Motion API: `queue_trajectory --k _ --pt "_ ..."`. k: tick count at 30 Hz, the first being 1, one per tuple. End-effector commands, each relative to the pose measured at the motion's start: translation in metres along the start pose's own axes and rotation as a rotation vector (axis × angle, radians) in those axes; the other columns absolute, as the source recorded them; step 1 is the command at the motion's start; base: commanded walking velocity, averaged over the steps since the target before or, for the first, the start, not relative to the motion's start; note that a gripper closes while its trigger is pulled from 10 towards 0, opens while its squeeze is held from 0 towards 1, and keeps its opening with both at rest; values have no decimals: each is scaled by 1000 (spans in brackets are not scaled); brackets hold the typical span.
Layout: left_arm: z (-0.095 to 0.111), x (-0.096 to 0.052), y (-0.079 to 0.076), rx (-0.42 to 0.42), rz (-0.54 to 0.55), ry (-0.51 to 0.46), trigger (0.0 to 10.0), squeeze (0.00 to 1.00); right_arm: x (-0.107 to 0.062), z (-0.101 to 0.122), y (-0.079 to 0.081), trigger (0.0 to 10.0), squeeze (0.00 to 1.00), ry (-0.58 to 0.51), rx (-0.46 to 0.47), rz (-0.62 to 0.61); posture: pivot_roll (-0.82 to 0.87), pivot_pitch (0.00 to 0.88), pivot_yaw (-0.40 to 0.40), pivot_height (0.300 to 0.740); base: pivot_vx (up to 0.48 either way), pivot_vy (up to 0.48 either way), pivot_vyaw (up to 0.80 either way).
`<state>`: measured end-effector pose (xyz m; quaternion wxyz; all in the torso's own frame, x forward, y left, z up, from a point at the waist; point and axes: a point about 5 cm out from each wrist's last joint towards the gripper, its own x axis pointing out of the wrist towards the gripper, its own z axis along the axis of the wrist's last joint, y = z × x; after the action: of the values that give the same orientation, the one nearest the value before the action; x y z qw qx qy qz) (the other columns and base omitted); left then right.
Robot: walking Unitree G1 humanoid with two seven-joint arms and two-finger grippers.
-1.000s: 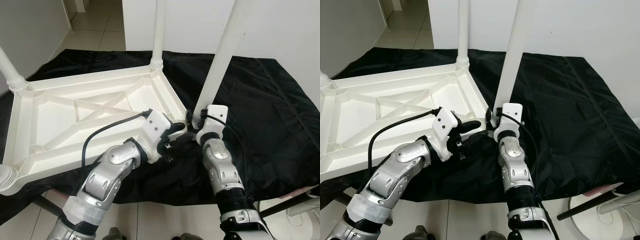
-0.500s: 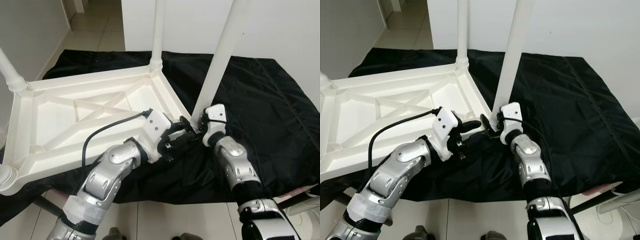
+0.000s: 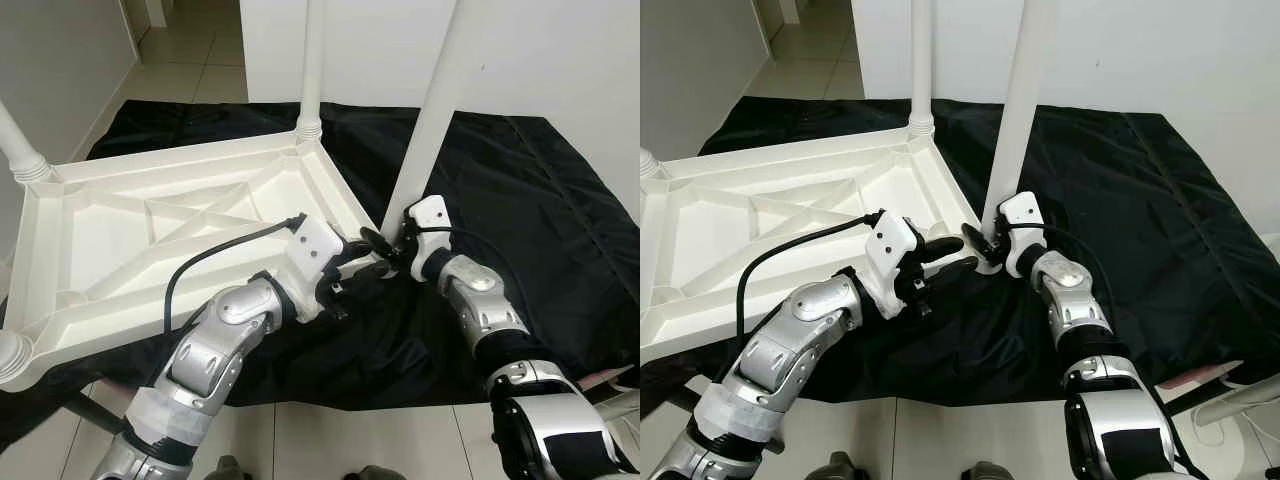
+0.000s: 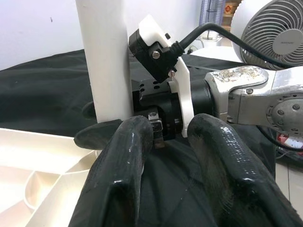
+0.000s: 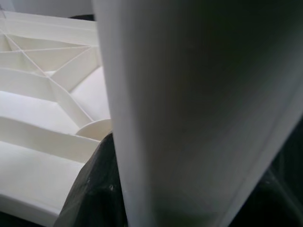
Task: Building children table
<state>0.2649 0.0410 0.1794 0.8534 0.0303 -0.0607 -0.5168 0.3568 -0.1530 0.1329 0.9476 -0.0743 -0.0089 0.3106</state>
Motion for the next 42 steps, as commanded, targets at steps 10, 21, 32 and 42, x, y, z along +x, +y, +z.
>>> queue_trajectory --k 10,21,32,42 --pt "-2 0 0 7 3 12 10000 0 -8 -21 9 10000 0 64 -5 17 -20 0 -17 740 0 0 0" --pt "-3 -2 -2 2 4 14 10000 0 0 -19 9 10000 0 66 92 -193 -17 0 -24 740 0 0 0" --pt "-4 -4 -4 -5 9 17 10000 0 0 -19 24 10000 0 53 197 -543 -3 0 -39 740 0 0 0" --pt "-4 -4 -6 -11 1 19 10000 0 6 -6 58 10000 0 -11 199 -605 -8 0 -31 740 0 0 0"
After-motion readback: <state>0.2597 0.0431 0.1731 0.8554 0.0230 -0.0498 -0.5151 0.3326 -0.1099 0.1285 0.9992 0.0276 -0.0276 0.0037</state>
